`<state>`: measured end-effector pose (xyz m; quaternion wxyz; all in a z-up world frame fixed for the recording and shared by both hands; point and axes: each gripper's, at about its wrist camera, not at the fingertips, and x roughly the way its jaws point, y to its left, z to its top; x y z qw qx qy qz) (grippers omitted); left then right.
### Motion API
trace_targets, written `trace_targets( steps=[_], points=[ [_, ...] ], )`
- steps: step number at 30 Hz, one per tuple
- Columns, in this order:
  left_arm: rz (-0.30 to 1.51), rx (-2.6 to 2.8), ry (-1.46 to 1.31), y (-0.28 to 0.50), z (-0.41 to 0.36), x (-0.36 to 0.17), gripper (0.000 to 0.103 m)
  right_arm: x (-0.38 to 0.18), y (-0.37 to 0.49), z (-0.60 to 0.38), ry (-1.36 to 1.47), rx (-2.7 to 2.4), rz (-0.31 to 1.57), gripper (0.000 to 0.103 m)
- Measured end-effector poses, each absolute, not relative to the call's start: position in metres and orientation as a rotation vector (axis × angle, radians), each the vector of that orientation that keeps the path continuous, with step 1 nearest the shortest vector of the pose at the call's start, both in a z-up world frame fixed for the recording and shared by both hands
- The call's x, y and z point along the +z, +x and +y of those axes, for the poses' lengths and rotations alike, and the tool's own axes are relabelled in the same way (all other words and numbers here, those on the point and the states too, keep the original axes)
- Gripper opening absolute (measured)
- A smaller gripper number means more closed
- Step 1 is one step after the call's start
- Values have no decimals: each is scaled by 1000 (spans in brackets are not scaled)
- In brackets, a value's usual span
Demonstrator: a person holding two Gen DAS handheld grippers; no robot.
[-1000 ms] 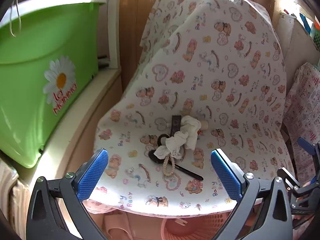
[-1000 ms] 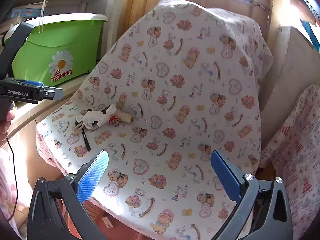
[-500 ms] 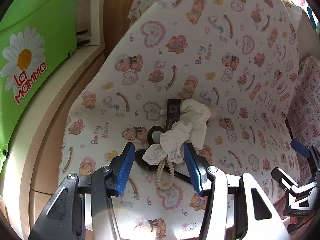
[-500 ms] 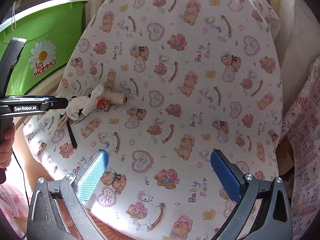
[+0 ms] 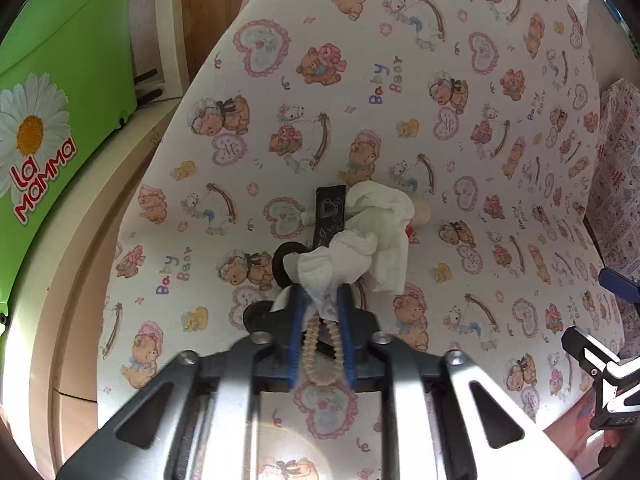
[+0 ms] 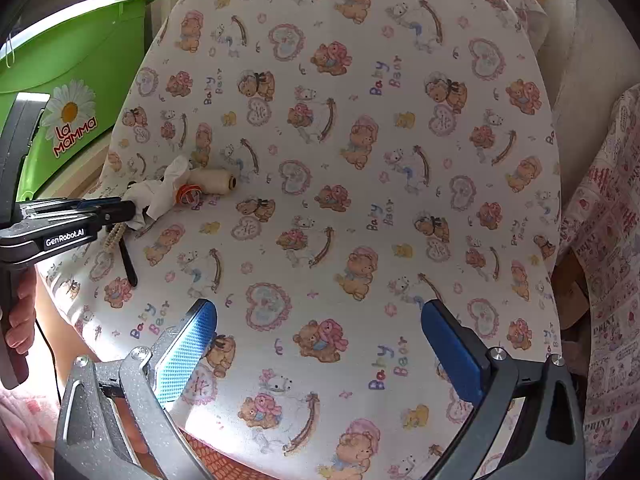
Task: Collect trash
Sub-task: 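Grasp the white cloth with beaded string using the left tool, then grasp the beaded string with black ring using the right tool while the left holds the cloth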
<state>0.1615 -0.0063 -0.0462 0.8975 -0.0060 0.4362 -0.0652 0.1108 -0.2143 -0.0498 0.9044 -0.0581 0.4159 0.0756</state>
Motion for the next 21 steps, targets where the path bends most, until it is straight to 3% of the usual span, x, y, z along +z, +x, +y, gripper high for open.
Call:
trace_targets(
  steps=[11,17,21],
  points=[
    [867,-162,-122,130,14,1,6,-50,114,-203,-111,171,858,103],
    [1070,-138,-285,135,52,-17,7,-50,111,-176,-127,243,834,103],
    [1074,-123,-347,133,64,-21,7,-50,111,-151,-115,319,822,100]
  ],
)
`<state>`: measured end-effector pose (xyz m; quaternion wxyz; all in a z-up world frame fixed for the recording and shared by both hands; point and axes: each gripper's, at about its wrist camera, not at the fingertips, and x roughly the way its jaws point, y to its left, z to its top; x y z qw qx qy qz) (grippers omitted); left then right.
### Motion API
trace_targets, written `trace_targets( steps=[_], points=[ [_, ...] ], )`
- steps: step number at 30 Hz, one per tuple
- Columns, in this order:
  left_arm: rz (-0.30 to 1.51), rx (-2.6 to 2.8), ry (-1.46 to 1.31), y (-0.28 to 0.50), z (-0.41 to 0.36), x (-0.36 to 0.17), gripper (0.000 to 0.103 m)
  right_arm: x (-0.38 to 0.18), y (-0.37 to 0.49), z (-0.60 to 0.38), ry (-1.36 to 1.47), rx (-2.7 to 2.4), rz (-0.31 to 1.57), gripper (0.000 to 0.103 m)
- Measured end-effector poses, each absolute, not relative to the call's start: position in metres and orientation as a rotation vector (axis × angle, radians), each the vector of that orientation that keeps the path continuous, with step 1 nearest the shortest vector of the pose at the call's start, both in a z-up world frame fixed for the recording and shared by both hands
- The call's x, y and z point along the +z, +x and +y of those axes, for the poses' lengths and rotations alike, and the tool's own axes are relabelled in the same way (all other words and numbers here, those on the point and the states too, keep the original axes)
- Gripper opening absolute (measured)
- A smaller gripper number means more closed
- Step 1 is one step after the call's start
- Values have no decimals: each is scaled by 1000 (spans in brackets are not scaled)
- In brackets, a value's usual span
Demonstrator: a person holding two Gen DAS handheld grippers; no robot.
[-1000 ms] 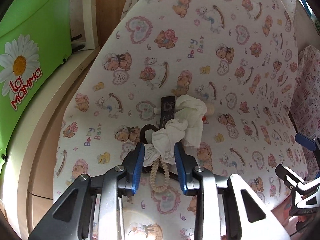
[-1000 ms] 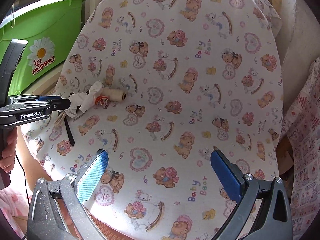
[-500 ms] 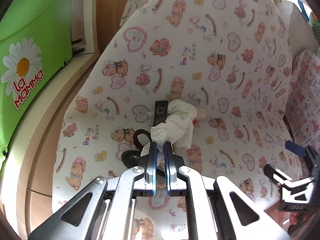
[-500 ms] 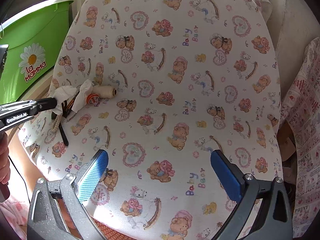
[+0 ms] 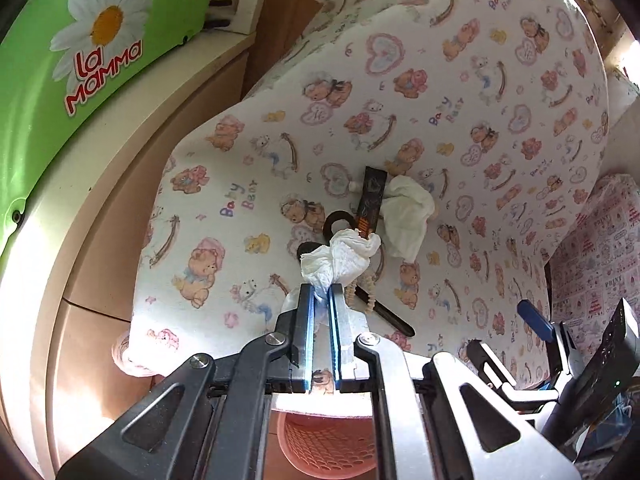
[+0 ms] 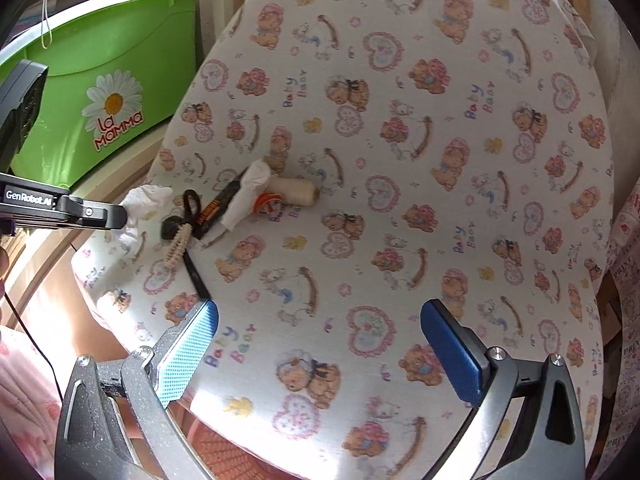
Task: Collect trash
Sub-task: 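Grasp the beaded string with black ring using the right tool while the left holds the cloth, then carry both held items down over the pink basket and open both tools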
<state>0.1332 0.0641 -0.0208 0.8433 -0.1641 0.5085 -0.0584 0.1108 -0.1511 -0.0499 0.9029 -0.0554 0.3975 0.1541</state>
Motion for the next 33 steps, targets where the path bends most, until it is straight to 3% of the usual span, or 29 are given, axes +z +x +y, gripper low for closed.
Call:
trace_targets(
  steps=[8,13,16,18,21,23,33],
  points=[
    [1045,-15,-270,133,69,-17,7,-54,120,-90,-132,442,821,70],
    [1023,0,-253,133,73,-10,7,-62,130,-76,-42,459,842,61],
    [1032,19,-241,133,74,-11,7,-65,137,-69,-5,457,852,40],
    [1038,19,-233,134,72,-14,7,-69,140,-63,-2,460,854,34],
    [1049,1,-244,135,70,-16,7,-74,140,-54,-36,494,857,10],
    [1049,-12,-249,135,67,-15,7,-73,136,-52,-82,491,840,5],
    [977,-34,-266,124,65,-1,7,-42,133,-122,53,403,813,4]
  ],
)
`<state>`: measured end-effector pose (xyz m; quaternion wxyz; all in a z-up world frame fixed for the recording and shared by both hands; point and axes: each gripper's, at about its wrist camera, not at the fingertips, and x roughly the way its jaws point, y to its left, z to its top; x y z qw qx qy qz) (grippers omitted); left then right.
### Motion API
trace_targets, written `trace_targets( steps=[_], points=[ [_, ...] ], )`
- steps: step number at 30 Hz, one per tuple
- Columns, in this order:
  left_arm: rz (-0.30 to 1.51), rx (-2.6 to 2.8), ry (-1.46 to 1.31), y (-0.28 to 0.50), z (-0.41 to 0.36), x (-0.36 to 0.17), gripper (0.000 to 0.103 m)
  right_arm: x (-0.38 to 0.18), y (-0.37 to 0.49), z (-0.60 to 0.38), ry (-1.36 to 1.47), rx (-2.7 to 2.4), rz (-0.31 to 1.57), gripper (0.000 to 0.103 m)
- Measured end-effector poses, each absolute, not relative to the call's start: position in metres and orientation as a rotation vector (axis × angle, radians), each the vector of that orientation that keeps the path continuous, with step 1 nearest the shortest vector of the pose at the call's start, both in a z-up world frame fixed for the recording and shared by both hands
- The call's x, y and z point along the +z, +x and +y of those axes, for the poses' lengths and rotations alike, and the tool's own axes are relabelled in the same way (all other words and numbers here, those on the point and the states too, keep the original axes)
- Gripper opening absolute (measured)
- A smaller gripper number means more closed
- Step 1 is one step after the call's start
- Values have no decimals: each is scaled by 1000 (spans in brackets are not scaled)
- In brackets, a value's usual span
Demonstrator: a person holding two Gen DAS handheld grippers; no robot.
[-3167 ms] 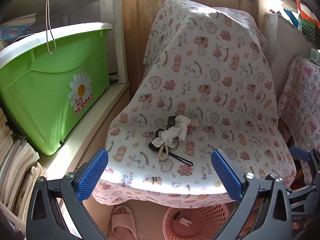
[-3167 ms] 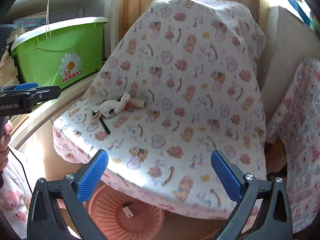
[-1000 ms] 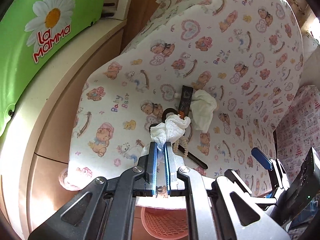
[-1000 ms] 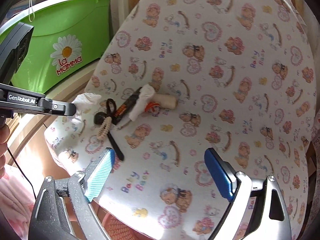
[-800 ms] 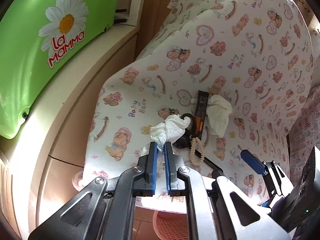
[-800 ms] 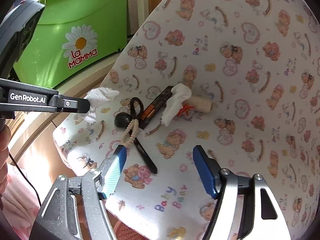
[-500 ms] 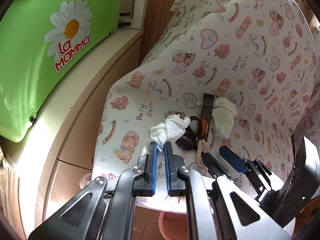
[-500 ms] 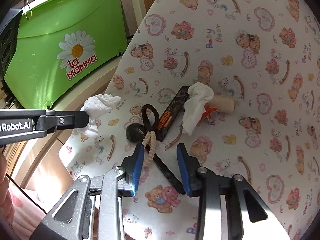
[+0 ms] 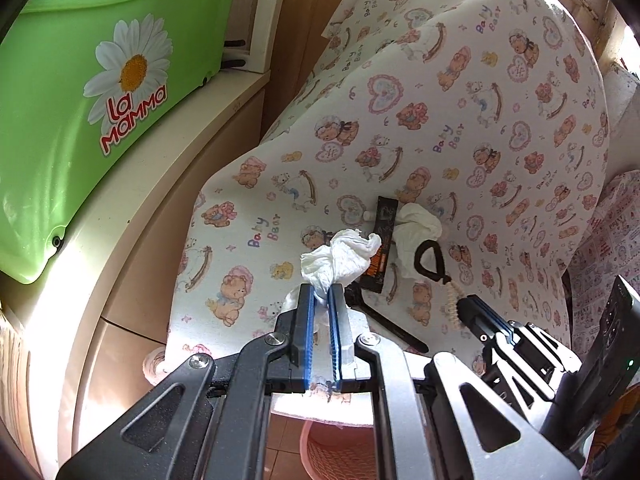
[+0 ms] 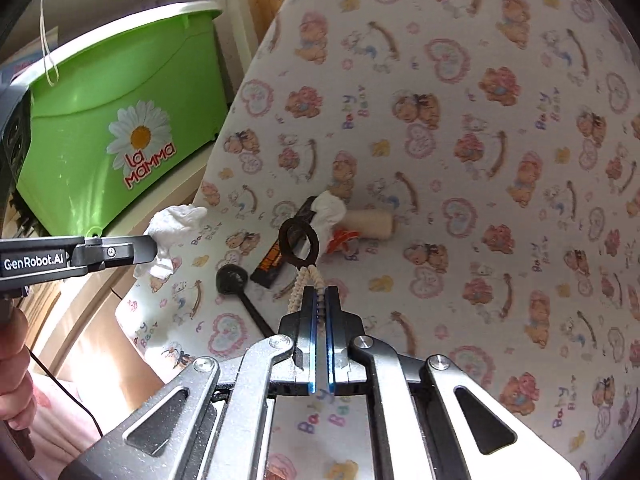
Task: Collect trash
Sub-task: 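Carry both held items down over the pink basket and open both tools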
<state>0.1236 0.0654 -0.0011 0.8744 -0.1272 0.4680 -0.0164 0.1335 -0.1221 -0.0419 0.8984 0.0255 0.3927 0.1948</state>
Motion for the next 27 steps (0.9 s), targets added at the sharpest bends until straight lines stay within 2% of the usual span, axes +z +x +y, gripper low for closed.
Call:
trace_targets(
  steps=[10,18,27],
  points=[
    [949,-16,-242,113,53,0,9,-30,113,-177,65,336,838,4],
    [816,-43,-121,75,19,15,9,-13,78,-207,120,307,811,4],
    [897,-138,-307,29,16,2,8,2,27,-225,155,348,825,4]
  ],
)
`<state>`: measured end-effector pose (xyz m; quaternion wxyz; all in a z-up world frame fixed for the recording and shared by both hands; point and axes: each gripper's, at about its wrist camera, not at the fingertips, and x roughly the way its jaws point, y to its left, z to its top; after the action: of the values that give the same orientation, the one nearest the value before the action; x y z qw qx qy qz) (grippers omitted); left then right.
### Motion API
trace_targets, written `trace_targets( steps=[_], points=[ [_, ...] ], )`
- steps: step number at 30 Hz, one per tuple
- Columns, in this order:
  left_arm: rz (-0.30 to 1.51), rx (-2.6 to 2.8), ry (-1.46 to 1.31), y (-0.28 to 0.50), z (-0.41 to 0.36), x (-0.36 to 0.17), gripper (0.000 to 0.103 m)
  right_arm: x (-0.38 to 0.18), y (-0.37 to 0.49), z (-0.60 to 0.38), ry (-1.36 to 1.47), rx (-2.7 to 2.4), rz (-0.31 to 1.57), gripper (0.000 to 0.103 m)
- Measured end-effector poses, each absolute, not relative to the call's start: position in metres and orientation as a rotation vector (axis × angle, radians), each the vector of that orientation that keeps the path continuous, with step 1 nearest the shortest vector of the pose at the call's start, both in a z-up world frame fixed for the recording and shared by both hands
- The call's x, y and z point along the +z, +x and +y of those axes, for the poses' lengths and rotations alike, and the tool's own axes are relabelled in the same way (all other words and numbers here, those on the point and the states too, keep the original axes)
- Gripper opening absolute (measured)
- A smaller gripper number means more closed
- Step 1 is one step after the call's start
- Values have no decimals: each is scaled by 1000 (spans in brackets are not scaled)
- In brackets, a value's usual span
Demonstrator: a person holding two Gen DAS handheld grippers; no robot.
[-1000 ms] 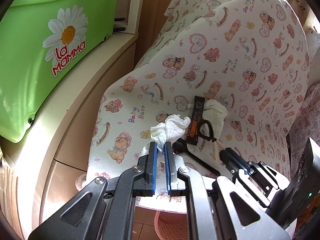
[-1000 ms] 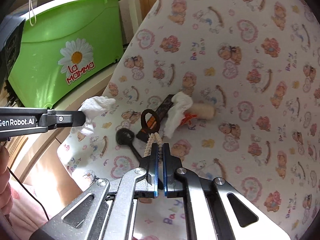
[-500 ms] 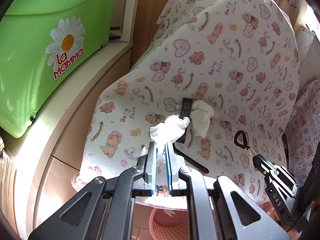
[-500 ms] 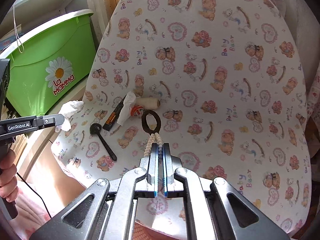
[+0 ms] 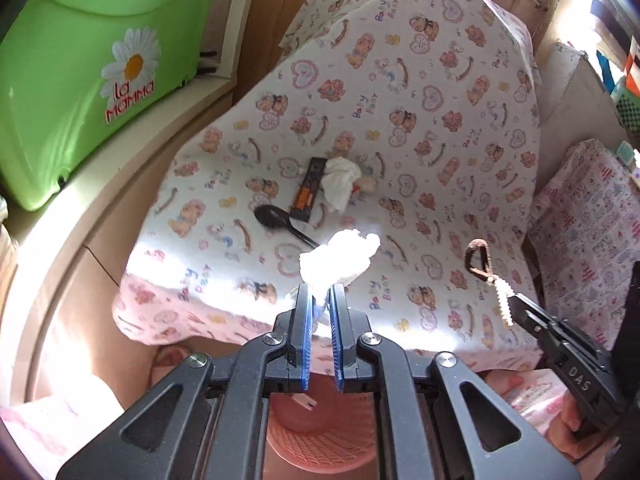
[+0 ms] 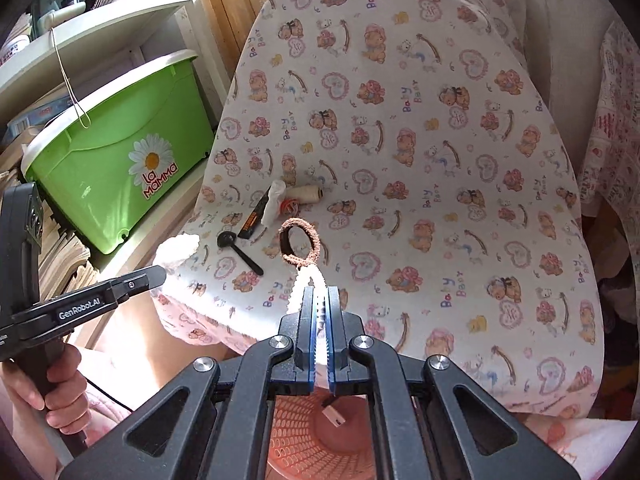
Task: Collect trash
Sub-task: 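Carry both held items down over the pink basket and open both tools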
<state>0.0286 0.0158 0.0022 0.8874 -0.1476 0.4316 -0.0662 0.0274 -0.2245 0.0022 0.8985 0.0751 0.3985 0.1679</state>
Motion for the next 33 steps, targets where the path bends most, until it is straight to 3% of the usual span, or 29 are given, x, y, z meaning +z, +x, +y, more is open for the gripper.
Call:
trace_targets(
  steps=[3,16,24,31,33],
  points=[
    [960,-216,-374,21,13,-12,8,-4,18,-225,154,381,866,4],
    [1242,-190,-168,21,-30,-70,8,-70,3,-202,68,497,1189,4],
    [1452,-264,-291,24,-36,-119,8,-117,14,-198,43,416,1321,4],
    [1523,-203,-273,32,-37,-145,8,-149,21,-206,90,357,1412,5],
    [1528,-195,-267,33,-39,-148,13,-154,23,-207,92,337,1426,6]
  ],
)
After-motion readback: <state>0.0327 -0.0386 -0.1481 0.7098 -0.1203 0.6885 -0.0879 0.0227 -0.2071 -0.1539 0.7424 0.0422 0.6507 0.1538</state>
